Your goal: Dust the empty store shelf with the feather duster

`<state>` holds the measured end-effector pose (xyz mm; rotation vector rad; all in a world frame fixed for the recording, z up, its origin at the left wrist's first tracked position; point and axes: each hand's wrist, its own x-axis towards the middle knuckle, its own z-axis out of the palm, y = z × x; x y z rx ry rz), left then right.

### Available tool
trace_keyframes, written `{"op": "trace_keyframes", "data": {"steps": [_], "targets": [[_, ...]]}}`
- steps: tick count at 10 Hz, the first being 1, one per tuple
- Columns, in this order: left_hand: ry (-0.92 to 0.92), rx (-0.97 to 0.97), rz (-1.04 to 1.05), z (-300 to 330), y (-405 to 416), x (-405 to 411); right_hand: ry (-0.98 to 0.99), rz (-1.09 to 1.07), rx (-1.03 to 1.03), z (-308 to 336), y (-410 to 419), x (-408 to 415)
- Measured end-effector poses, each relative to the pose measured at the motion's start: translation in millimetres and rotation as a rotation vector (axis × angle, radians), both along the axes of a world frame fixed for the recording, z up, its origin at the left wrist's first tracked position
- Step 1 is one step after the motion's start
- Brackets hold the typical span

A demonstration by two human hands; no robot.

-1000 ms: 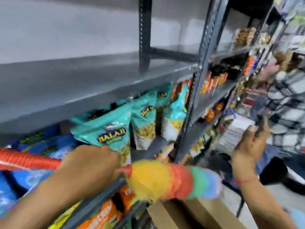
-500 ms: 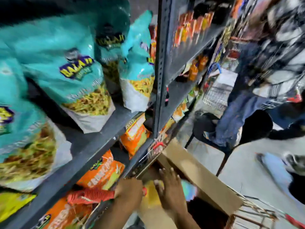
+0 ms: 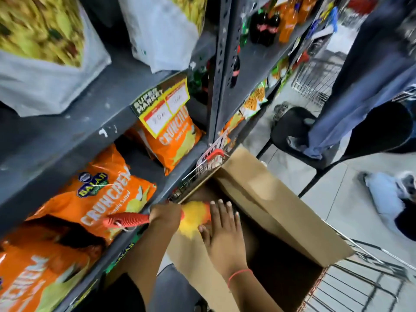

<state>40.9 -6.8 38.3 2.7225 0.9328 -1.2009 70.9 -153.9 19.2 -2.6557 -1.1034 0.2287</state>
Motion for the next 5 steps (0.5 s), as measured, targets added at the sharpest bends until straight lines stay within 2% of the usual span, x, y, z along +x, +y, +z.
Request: {"op": "trace_keyframes", "data": {"steps": [3,4,5], "targets": [[0.025,0.151,-0.195,-24.9,14.6,6.5,0.061,-0.091,0.024,-16.4,-15.0,0.8],[0.058,0.214,-0.347,-15.8,3.2,2.4,0.138,-0.124,0.002,-18.9,-25.8,-0.6],[0.013,0.130,-0.410,2.2,-25.5,-10.4,0.162,-0.172,0.024,0.2,-37.2,-10.2]]}}
